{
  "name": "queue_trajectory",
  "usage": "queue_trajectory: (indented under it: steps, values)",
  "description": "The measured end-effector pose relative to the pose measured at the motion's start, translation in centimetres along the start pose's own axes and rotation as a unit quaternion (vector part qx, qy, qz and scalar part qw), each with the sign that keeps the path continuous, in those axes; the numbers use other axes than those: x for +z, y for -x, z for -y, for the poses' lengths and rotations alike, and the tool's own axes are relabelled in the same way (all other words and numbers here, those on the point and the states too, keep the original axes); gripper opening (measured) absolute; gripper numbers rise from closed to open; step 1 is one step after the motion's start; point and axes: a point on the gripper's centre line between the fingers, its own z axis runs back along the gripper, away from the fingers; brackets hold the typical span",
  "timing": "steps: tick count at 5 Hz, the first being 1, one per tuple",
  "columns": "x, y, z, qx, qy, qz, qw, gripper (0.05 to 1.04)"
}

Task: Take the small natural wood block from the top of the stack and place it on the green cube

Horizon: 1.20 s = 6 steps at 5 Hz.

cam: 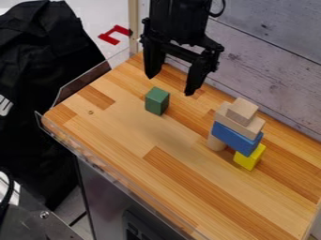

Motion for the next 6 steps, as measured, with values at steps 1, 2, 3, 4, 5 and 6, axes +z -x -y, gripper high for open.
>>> queue_trajectory:
  steps: [1, 2, 3, 4, 5, 6]
  values:
    - [-1.0, 0.2, 0.1, 0.002, 0.002, -0.019, 0.9998, 1.0]
    - [0.1, -0.2, 0.1, -0.01, 0.039, 0.016, 0.999, 1.0]
    - [0.9, -0.2, -0.3, -0.012, 0.05, 0.032, 0.9982, 1.0]
    - [0.9, -0.1, 0.1, -0.025, 0.045, 0.031, 0.9982, 1.0]
    - [1.3, -0.3, 2.0, -0.067, 0.023, 0.033, 0.997, 1.0]
    - [0.8, -0.5, 3.3, -0.089, 0.005, 0.024, 0.9958, 1.0]
